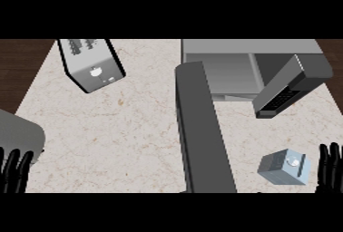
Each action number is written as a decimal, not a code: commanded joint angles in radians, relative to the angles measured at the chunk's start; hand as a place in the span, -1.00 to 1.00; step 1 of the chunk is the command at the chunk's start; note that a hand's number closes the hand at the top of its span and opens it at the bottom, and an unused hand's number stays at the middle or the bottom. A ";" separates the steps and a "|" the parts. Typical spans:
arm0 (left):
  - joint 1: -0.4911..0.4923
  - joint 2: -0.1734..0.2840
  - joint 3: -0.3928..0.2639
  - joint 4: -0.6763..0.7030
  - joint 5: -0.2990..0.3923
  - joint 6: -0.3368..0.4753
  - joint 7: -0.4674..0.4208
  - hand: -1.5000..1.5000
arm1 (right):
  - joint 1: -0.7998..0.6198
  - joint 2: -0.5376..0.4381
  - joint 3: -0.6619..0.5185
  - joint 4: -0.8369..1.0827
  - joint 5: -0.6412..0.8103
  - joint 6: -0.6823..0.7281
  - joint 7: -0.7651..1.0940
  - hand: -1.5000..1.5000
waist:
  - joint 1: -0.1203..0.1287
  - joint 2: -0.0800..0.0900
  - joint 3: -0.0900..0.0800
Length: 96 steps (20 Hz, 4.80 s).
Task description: Pick up the milk, place it into the microwave and close the microwave
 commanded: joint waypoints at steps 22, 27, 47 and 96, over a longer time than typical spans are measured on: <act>0.087 -0.004 -0.023 -0.093 0.017 -0.044 0.007 -1.00 | -0.142 -0.025 -0.204 0.493 -0.073 0.154 -0.325 -1.00 | 0.004 0.001 0.000; 0.132 -0.011 0.003 -0.065 0.021 -0.070 -0.055 -1.00 | -0.246 -0.040 -0.273 0.692 -0.090 0.166 -0.394 -1.00 | 0.008 0.001 0.000; 0.080 0.000 0.044 -0.008 0.057 -0.085 -0.041 -1.00 | -0.351 -0.173 -0.269 1.116 -0.109 0.597 -0.620 -1.00 | 0.007 0.001 0.001; 0.047 0.028 0.189 0.054 0.197 -0.160 -0.035 -1.00 | -1.036 -0.117 -0.169 1.163 0.103 0.278 -0.222 1.00 | 0.017 0.005 0.000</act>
